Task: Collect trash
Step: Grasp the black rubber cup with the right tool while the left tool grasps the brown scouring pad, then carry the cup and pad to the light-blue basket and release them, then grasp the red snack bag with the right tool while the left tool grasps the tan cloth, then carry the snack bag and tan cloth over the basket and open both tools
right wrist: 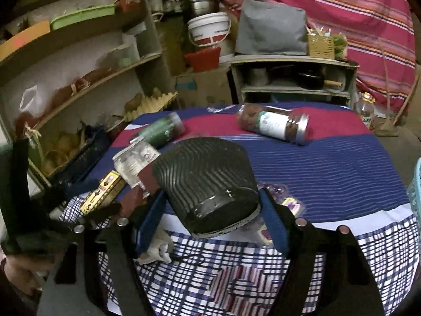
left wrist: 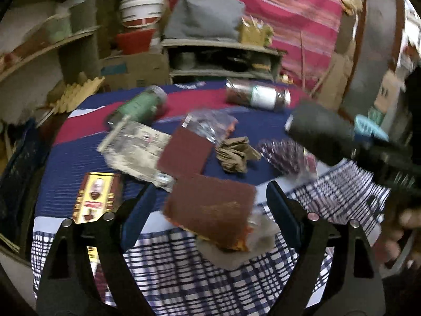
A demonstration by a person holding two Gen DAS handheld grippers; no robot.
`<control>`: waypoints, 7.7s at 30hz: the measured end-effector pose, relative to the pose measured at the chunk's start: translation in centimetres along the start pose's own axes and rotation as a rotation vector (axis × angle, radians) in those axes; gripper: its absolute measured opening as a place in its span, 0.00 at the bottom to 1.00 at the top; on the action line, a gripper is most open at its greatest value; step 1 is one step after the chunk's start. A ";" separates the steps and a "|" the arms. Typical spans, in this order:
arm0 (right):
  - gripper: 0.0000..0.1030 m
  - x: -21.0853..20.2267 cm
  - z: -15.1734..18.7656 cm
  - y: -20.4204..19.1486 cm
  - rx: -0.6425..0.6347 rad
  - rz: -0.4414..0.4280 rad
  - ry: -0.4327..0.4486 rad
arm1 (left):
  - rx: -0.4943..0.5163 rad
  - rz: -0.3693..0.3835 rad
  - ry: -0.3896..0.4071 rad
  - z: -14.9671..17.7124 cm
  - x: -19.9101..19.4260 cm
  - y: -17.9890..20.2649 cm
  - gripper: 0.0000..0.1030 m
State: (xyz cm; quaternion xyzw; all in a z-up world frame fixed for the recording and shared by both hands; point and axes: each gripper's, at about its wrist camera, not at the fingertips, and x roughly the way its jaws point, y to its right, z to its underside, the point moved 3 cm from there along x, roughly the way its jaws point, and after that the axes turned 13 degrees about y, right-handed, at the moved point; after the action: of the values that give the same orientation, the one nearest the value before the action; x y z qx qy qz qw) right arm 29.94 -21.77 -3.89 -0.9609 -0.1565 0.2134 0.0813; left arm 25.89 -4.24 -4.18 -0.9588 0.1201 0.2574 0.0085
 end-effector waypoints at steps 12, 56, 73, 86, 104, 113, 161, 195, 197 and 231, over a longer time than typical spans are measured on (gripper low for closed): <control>0.69 -0.1 -0.3 0.3 0.002 0.002 0.011 | -0.034 -0.063 -0.012 0.0 1.0 -1.3 0.60; 0.69 -3.9 -2.7 0.9 0.034 0.038 0.179 | -0.160 -0.046 0.093 -1.2 -3.3 -3.5 0.67; 0.69 -5.2 -4.0 2.4 0.015 0.097 0.219 | -0.149 -0.045 0.122 -3.4 -2.6 -1.7 0.67; 0.70 -19.3 -5.7 20.8 0.043 0.705 0.354 | -0.008 0.199 0.192 -12.1 3.8 17.4 0.67; 0.69 -25.7 -1.3 33.8 0.349 0.781 0.447 | 0.217 0.501 0.023 -7.9 15.3 43.3 0.69; 0.69 -26.4 -1.1 33.1 0.378 0.756 0.482 | 0.209 0.461 0.021 -7.7 14.5 41.8 0.76; 0.32 1.0 0.2 -6.0 -0.081 -0.008 0.020 | -0.178 -0.134 -0.005 -0.2 2.4 -8.2 0.91; 0.32 -4.2 -3.8 5.8 0.037 0.228 0.189 | 0.035 -0.040 0.114 -6.0 2.1 4.8 0.46; 0.32 -6.1 -4.3 8.1 0.097 0.252 0.225 | 0.029 -0.024 0.130 -7.2 2.4 6.2 0.46; 0.43 -22.8 0.8 34.7 0.301 0.832 0.310 | 0.215 0.372 0.146 -10.1 13.7 43.4 0.69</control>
State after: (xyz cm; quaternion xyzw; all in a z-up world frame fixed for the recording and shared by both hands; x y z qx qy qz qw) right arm 19.16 -61.86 -3.56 -0.9402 0.2885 0.1022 0.1497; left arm 32.16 -50.24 -0.21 -0.9298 0.3218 0.1701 0.0543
